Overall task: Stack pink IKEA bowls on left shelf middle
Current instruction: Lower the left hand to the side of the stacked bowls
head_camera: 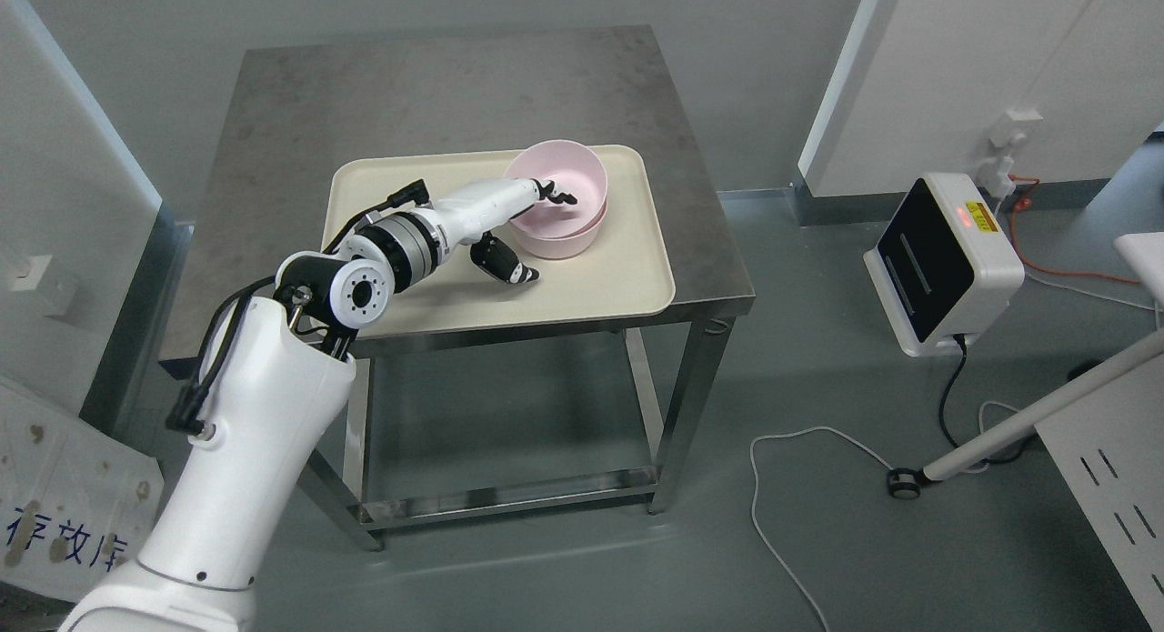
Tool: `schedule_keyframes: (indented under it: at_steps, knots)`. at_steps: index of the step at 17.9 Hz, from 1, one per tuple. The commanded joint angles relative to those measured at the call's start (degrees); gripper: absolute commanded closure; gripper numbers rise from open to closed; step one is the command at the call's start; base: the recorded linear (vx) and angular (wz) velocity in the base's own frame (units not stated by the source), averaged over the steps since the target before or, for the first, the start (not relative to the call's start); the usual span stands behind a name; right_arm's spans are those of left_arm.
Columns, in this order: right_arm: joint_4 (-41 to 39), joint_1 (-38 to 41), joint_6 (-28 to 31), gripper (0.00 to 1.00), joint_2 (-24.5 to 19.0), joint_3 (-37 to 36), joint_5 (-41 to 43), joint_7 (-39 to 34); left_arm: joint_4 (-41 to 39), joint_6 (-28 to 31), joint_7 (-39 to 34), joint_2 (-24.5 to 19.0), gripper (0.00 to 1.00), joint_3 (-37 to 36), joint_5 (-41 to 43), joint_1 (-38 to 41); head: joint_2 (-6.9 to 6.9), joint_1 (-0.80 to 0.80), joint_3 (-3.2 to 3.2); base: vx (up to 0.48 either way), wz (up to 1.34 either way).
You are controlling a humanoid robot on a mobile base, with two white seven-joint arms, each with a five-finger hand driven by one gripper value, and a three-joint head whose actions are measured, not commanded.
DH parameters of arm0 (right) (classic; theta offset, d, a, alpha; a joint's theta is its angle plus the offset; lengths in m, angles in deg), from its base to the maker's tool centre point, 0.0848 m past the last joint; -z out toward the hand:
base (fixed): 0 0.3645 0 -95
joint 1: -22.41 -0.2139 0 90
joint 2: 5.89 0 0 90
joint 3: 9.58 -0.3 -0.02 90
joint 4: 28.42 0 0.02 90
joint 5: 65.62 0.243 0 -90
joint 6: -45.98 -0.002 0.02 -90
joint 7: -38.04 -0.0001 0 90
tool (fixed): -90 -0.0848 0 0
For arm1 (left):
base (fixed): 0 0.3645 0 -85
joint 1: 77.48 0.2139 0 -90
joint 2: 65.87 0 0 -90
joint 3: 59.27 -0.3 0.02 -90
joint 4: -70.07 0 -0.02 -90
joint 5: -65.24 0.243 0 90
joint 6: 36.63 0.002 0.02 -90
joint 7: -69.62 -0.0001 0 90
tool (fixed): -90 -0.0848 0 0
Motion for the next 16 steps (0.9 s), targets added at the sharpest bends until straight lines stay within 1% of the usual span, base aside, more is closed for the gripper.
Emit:
schedule_keyframes:
  at_steps: [1, 3, 5, 6, 8, 10, 11, 12, 14, 16]
  knots:
    - [0.00, 0.00, 0.05, 0.00, 1.00, -0.53, -0.44, 0.01, 4.22, 0.06, 0.30, 4.68, 0.33, -2.43, 5.37, -2.62, 0.00, 0.00, 0.00, 0.000, 0.00]
    - [0.00, 0.00, 0.05, 0.00, 1.00, -0.53, -0.44, 0.01, 5.37, -0.02, 0.21, 6.86, 0.35, -2.16, 8.01, -2.62, 0.00, 0.00, 0.00, 0.000, 0.00]
    - [0.00, 0.00, 0.05, 0.00, 1.00, -0.53, -0.44, 0.01, 5.81, -0.29, -0.31, 6.86, 0.48, -1.72, 8.11, -2.62, 0.00, 0.00, 0.00, 0.000, 0.00]
    - [0.00, 0.00, 0.05, 0.00, 1.00, -0.61, -0.44, 0.01, 5.99, -0.64, -0.31, 6.86, 0.56, -1.55, 8.11, -2.62, 0.00, 0.00, 0.00, 0.000, 0.00]
    - [0.00, 0.00, 0.05, 0.00, 1.00, -0.61, -0.44, 0.01, 5.90, -2.39, -0.31, 6.86, 0.67, -0.67, 8.02, -2.62, 0.00, 0.00, 0.00, 0.000, 0.00]
    - [0.00, 0.00, 0.05, 0.00, 1.00, -0.61, -0.44, 0.01, 6.16, -8.69, -0.23, 6.86, 0.93, 3.35, 7.85, -2.45, 0.00, 0.00, 0.00, 0.000, 0.00]
    - [0.00, 0.00, 0.05, 0.00, 1.00, -0.53, -0.44, -0.07, 7.38, -13.69, 0.21, 6.86, 1.00, 6.16, 7.76, -2.36, 0.00, 0.00, 0.00, 0.000, 0.00]
    - [0.00, 0.00, 0.05, 0.00, 1.00, -0.61, -0.44, 0.01, 8.35, -16.00, 0.21, 6.86, 1.00, 7.75, 7.85, -2.36, 0.00, 0.00, 0.00, 0.000, 0.00]
    - [0.00, 0.00, 0.05, 0.00, 1.00, -0.53, -0.44, -0.07, 8.54, -16.63, 0.13, 6.86, 1.00, 9.69, 7.67, -2.27, 0.00, 0.00, 0.00, 0.000, 0.00]
    - [0.00, 0.00, 0.05, 0.00, 1.00, -0.61, -0.44, 0.01, 8.10, -17.60, -0.05, 6.86, 1.00, 13.37, 7.06, -2.10, 0.00, 0.00, 0.00, 0.000, 0.00]
